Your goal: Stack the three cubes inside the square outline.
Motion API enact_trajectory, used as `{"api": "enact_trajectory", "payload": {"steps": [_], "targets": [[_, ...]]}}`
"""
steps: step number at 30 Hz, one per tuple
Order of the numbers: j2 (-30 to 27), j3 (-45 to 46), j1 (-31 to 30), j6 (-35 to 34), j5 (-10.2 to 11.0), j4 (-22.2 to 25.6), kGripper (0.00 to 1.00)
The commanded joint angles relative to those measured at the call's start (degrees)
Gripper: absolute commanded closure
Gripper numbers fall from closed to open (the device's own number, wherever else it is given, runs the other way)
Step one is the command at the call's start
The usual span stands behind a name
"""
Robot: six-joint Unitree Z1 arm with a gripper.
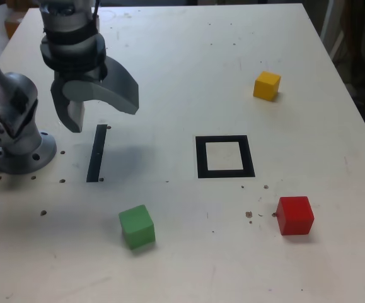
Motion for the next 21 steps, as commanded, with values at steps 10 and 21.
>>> {"api": "enact_trajectory", "payload": {"steps": [10,21], "targets": [[10.3,-13.7,-5.4,-0.3,-0.1,4.7,0.01],[19.8,-28.7,-10.1,-0.5,-0.3,10.0,0.00]]}}
